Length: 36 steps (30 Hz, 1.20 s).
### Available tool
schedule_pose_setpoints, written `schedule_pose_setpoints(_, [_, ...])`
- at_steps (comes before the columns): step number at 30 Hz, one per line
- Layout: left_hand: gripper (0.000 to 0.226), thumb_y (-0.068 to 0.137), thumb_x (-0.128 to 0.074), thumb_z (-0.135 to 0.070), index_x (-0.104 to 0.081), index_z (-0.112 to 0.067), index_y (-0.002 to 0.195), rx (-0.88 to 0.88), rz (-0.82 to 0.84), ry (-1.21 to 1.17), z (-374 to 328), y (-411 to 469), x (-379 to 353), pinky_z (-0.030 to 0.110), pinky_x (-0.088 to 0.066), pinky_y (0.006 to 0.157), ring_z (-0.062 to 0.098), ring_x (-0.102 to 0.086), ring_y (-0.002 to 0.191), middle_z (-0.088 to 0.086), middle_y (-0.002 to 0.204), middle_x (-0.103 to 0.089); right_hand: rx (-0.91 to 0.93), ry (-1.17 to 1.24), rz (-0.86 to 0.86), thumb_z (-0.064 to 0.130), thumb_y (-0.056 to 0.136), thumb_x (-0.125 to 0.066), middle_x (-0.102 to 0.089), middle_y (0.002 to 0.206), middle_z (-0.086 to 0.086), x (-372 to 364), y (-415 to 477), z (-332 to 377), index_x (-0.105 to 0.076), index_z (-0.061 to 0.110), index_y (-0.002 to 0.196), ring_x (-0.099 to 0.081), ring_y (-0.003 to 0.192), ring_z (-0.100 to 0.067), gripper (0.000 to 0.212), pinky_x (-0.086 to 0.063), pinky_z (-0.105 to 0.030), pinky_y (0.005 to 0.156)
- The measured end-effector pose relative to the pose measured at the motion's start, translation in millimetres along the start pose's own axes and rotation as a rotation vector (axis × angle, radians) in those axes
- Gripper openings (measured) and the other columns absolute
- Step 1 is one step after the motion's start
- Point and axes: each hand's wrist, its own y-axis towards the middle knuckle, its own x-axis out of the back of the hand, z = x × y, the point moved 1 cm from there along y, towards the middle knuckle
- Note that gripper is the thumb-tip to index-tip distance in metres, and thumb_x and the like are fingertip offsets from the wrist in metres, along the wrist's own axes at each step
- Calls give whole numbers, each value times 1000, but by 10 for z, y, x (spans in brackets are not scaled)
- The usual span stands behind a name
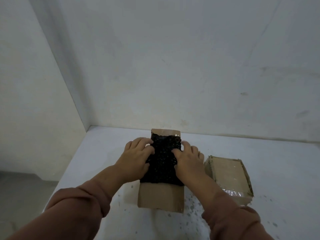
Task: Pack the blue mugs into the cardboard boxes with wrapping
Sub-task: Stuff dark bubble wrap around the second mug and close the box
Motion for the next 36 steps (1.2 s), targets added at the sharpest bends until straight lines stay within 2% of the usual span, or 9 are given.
schedule_pose_setpoints(4, [64,68,-69,-35,-50,-24,128,-91,306,144,-22,102,72,51,-24,111,27,-27,143,2,152,-35,207,-132,96,19,88,-50,12,159,-8,11,24,83,-21,19,145,11,146,-28,64,-4,-51,115])
schedule_pose_setpoints(6, [72,80,-65,-41,-35,-20,142,-28,476,207,-66,159,98,52,-5,116,23,-6,148,1,159,-17,204,-192,235,19,88,-52,14,158,-12,-4,41,87,-6,16,149,13,146,-29,77,5,-54,115])
schedule_pose_setpoints(9, [77,82,-63,-45,-30,-16,145,-36,556,280,-127,205,109,56,5,115,22,-1,148,0,158,-19,203,-258,333,20,86,-57,0,158,-16,-14,72,70,-4,11,150,-3,146,-32,84,5,-54,115])
schedule_pose_setpoints(13, [74,81,-63,-46,-36,-13,142,-86,551,330,-137,199,86,61,7,113,25,-8,148,2,149,-34,244,-272,341,22,88,-53,-35,138,-15,-22,38,91,-3,6,149,-41,124,-30,81,-13,-50,113])
schedule_pose_setpoints(16, [69,85,-60,-40,-33,-12,142,-73,566,348,-174,177,46,62,7,112,26,-10,147,4,147,-39,209,-177,377,22,87,-54,-37,135,-13,-67,56,102,-3,5,149,-43,120,-27,82,-28,-40,102])
schedule_pose_setpoints(20, [75,87,-54,-29,-17,-9,149,-16,587,343,-240,184,-7,63,5,112,28,-18,144,7,148,-38,193,-146,349,27,82,-58,-40,128,-11,-65,145,129,-32,9,137,-41,117,-26,64,-34,-37,96])
schedule_pose_setpoints(27, [53,86,-49,-28,-42,-9,135,-49,545,303,-214,205,-8,51,1,117,31,-25,136,13,147,-27,281,-207,336,33,87,-47,-30,143,-13,6,127,66,-51,7,124,-26,132,-28,45,-18,-42,114])
schedule_pose_setpoints(32, [66,94,-46,-39,-24,-7,147,-22,581,159,-269,165,-59,41,5,119,25,-13,146,11,155,-24,257,-149,415,58,87,-45,-33,144,-13,-14,160,63,-36,6,137,-33,132,-27,73,-21,-38,113])
schedule_pose_setpoints(36, [79,92,-51,-41,-11,-6,151,-26,623,226,-270,193,-102,45,-1,119,29,-14,145,13,154,-25,274,-319,414,55,88,-46,-37,139,-13,-91,182,113,-16,5,146,-41,127,-29,82,-6,-56,116])
